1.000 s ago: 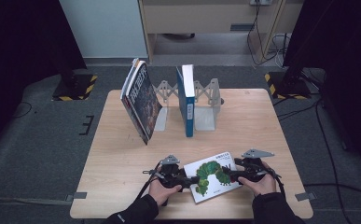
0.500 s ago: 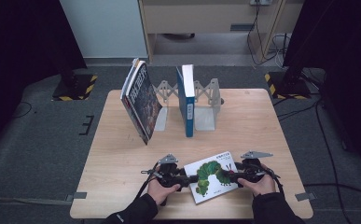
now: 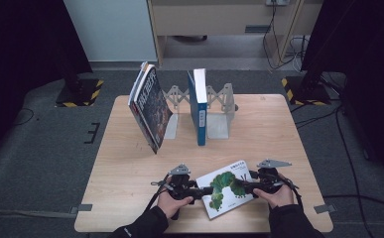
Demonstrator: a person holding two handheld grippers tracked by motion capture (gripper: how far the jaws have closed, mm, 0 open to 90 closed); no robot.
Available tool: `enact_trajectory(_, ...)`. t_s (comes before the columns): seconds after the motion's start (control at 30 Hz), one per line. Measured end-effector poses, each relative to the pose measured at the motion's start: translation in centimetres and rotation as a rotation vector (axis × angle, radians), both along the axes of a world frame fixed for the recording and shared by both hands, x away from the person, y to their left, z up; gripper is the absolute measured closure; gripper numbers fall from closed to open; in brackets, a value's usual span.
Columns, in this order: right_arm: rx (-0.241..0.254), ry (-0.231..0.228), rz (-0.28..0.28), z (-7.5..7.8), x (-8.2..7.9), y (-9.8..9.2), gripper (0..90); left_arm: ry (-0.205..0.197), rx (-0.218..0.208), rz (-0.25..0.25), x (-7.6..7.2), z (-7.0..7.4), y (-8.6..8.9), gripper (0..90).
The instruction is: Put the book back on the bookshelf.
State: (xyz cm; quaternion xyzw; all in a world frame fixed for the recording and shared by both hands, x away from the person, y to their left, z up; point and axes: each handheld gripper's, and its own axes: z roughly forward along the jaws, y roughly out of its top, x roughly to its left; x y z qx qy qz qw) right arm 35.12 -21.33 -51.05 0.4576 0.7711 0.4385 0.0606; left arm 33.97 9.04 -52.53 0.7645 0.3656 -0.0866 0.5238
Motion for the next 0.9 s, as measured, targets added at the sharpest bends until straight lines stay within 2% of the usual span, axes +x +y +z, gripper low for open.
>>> enact_trajectory(0.13, 0.026, -0.011, 0.038, 0.5, 0.0, 0.3, 30.8, 0.003, -0.005, -0.027, -0.6, 0.3, -0.5, 56.5)
enact_trajectory(0.3, 0.042, -0.028, 0.049, 0.5, -0.1, 0.2, 30.7, 0.019, -0.026, -0.037, -0.6, 0.8, -0.3, 64.7)
enact_trajectory(0.43, 0.061, -0.046, 0.043, 0.7, 0.0, 0.2, 31.9, 0.019, -0.016, -0.028, -0.5, 1.4, -0.2, 68.1)
enact_trajectory(0.57, 0.043, -0.059, 0.036, 0.8, 0.0, 0.1, 31.9, 0.032, -0.027, -0.007, -0.4, 1.9, 0.2, 71.7)
enact_trajectory(0.63, 0.034, -0.064, 0.023, 0.8, 0.0, -0.1, 30.7, 0.021, -0.023, 0.004, -0.4, 2.3, 0.5, 73.7)
enact_trajectory(0.83, -0.030, -0.080, -0.031, 0.7, 0.3, -0.9, 27.4, 0.009, -0.022, 0.042, -0.1, 3.0, 1.2, 74.6)
enact_trajectory(0.9, -0.070, -0.082, -0.051, 0.6, 0.4, -1.3, 26.4, 0.006, -0.022, 0.047, 0.0, 3.3, 1.4, 74.6)
